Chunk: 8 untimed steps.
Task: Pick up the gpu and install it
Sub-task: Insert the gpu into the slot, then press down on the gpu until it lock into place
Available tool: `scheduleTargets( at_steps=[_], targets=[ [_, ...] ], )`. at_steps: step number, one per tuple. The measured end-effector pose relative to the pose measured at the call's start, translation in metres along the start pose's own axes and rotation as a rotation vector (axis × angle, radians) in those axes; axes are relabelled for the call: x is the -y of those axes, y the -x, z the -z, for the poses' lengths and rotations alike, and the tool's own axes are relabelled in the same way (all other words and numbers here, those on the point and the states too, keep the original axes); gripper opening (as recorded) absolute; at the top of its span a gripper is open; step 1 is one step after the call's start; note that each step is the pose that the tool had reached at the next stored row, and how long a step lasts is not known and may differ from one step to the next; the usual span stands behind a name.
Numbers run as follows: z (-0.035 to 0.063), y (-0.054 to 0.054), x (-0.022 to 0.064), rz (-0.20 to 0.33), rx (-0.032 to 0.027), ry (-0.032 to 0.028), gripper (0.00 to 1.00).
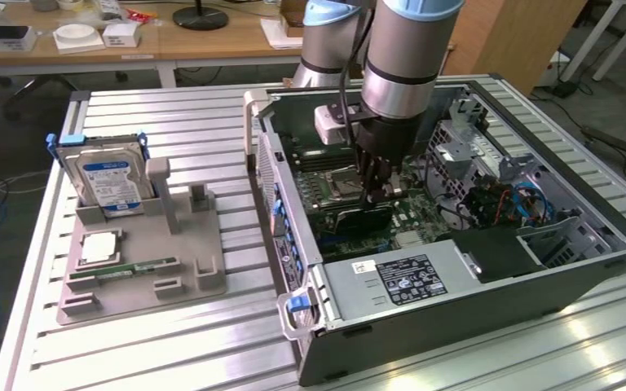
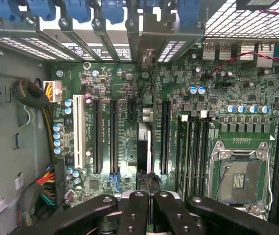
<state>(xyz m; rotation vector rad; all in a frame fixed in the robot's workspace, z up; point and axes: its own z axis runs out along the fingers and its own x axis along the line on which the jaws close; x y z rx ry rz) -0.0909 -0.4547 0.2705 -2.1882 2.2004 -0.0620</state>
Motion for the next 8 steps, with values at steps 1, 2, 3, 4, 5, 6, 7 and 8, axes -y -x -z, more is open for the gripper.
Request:
scheduleTargets(
  at_steps=[1, 2, 3, 4, 5, 6, 7, 8],
  targets=[
    [-0.0001, 0.0, 0.0, 0.0, 0.0002, 0.0, 0.1],
    [-0.0001, 0.0, 0.0, 0.0, 0.0002, 0.0, 0.1],
    [-0.0001, 0.0, 0.0, 0.0, 0.0002, 0.0, 0.1],
    [-0.0001, 0.0, 0.0, 0.0, 0.0002, 0.0, 0.1],
    [-0.0001, 0.0, 0.0, 0.0, 0.0002, 0.0, 0.1],
    [-0.0001, 0.0, 0.0, 0.0, 0.0002, 0.0, 0.1],
    [-0.0001, 0.0, 0.0, 0.0, 0.0002, 0.0, 0.1],
    [-0.0001, 0.0, 0.0, 0.0, 0.0002, 0.0, 0.1]
  ],
)
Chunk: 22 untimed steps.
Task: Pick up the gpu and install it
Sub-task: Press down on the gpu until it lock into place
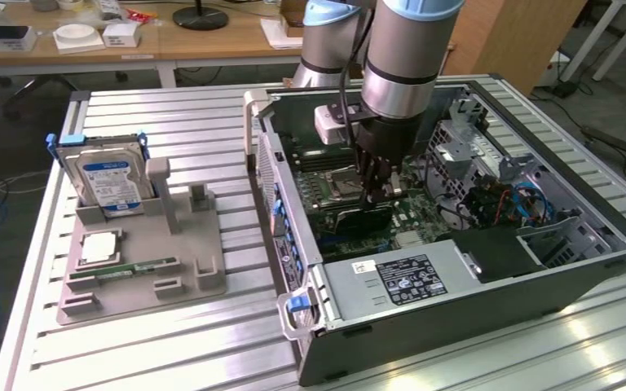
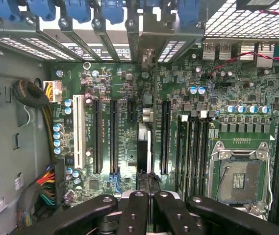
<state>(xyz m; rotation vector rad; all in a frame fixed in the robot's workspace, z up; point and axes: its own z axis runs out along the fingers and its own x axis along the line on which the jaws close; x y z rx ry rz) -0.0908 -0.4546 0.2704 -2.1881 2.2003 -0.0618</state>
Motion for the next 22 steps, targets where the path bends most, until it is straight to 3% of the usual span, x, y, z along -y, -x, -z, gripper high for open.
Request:
scheduleTargets(
  at_steps=[15, 16, 20, 22],
  targets=[
    [-0.001, 0.0001, 0.0051, 0.0, 0.0011, -0.0007, 0.1],
    [-0.001, 0.0001, 0.0051, 0.0, 0.0012, 0.0029, 0.1],
    [-0.0009, 0.0001, 0.0054, 0.0, 0.0008, 0.0291, 0.1],
    [-0.001, 0.0001, 0.0054, 0.0, 0.0009, 0.0294, 0.1]
  ],
)
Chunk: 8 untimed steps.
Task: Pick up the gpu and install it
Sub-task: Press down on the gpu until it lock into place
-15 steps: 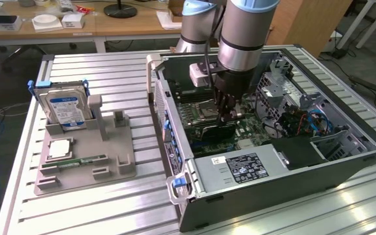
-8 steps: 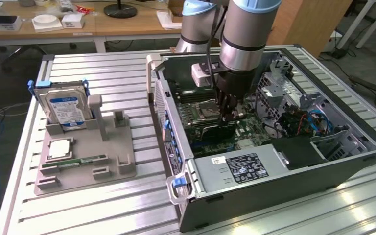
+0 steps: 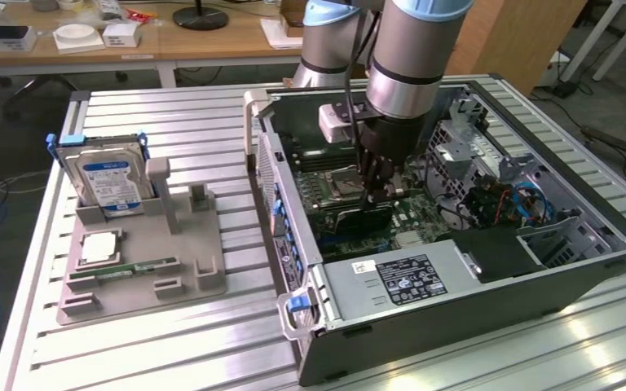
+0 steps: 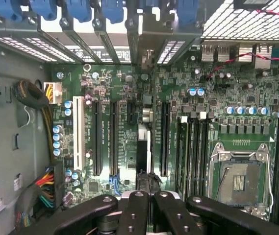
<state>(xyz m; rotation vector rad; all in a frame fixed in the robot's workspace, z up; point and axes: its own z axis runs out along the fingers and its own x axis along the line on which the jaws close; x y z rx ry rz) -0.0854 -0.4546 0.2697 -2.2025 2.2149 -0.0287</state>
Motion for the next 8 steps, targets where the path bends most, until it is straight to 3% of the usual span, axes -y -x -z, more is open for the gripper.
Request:
scheduleTargets(
  at_steps=[8],
  targets=[
    [-0.0041, 0.0005, 0.0003, 0.0, 0.0001, 0.0019, 0.1]
  ],
)
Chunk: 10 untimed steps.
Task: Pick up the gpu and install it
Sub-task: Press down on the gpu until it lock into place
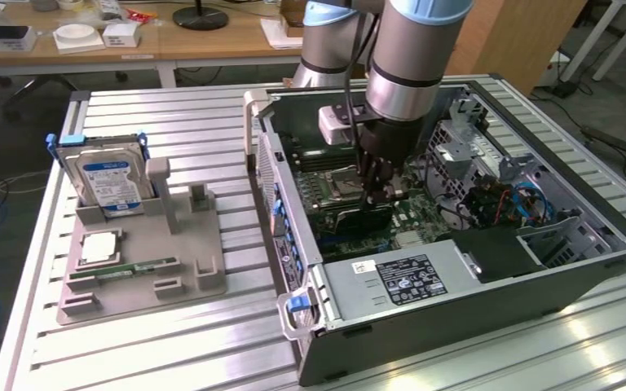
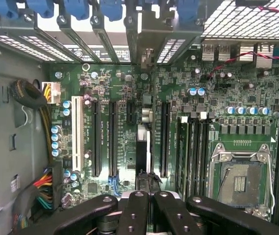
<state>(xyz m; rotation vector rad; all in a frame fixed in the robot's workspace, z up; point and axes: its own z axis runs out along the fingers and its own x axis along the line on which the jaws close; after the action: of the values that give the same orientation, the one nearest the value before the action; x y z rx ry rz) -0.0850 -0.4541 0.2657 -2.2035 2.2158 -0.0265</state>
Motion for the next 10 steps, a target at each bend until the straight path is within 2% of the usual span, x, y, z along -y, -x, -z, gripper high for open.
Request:
scheduleTargets(
  at_steps=[6, 10],
  targets=[
    [-0.0004, 0.0, 0.0, 0.0, -0.0001, 0.0004, 0.1],
    [-0.0042, -0.0001, -0.0001, 0.0, -0.0012, 0.0009, 0.1]
  ],
)
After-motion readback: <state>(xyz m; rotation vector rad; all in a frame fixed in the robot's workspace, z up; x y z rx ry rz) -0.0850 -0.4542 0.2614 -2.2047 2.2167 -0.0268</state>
